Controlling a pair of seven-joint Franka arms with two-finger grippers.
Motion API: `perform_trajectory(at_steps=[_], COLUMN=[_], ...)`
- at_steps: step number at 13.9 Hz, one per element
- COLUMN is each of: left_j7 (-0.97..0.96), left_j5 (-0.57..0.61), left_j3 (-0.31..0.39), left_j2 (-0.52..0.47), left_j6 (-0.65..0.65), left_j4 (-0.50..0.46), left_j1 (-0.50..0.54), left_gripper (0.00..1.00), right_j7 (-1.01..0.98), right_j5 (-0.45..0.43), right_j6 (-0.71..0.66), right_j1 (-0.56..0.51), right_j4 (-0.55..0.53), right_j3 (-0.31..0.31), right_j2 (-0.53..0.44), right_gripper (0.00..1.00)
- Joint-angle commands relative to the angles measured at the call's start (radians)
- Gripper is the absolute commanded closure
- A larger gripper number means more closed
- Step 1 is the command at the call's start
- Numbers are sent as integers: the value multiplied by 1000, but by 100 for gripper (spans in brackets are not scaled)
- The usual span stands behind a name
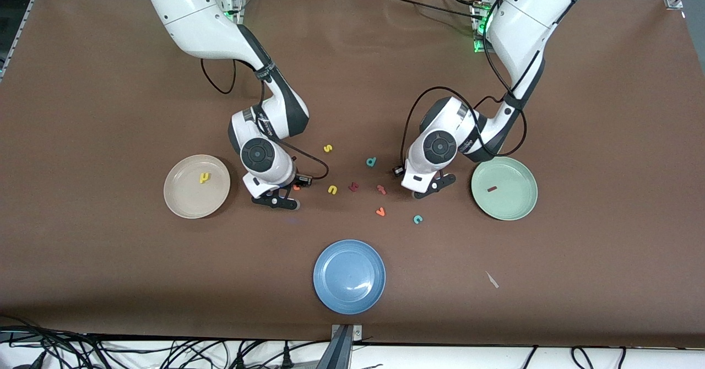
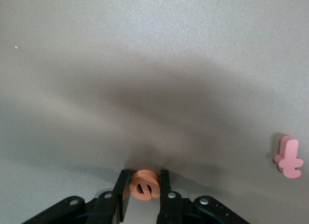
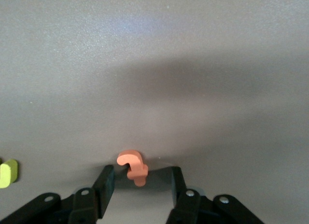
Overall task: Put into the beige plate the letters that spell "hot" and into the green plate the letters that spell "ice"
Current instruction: 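Place the orange 2 on the cream plate while the left gripper places orange e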
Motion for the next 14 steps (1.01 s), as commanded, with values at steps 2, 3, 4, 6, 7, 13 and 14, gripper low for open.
perform_trajectory(at_steps=[2, 3, 4, 6, 7, 13, 14], left_j7=[12, 23, 48, 97, 130, 371, 417], left_j5=[-25, -24, -22, -24, -22, 12, 38], left_j3=[3, 1, 1, 1, 1, 14, 12], left_j2=[-69, -85, -94, -100, -102, -106, -108], left_j6=[-87, -130, -185, -262, -282, -323, -324], left_j4=[-10, 7, 23, 53, 54, 54, 54], left_j1=[12, 37, 45, 71, 92, 218, 245], left_gripper=[100, 100, 100, 100, 100, 100, 100], right_j7=[-22, -21, -19, -16, -16, -9, -9], right_j5=[9, 9, 11, 11, 11, 36, 36], right_j6=[-18, -18, -18, -16, -16, -12, -12], right_j1=[-7, -7, -7, -7, -7, -7, -8], right_j4=[29, 29, 29, 30, 30, 30, 30], right_j3=[5, 5, 5, 5, 5, 5, 5], right_j2=[9, 9, 9, 9, 11, 12, 12], right_gripper=[54, 58, 63, 70, 73, 84, 85])
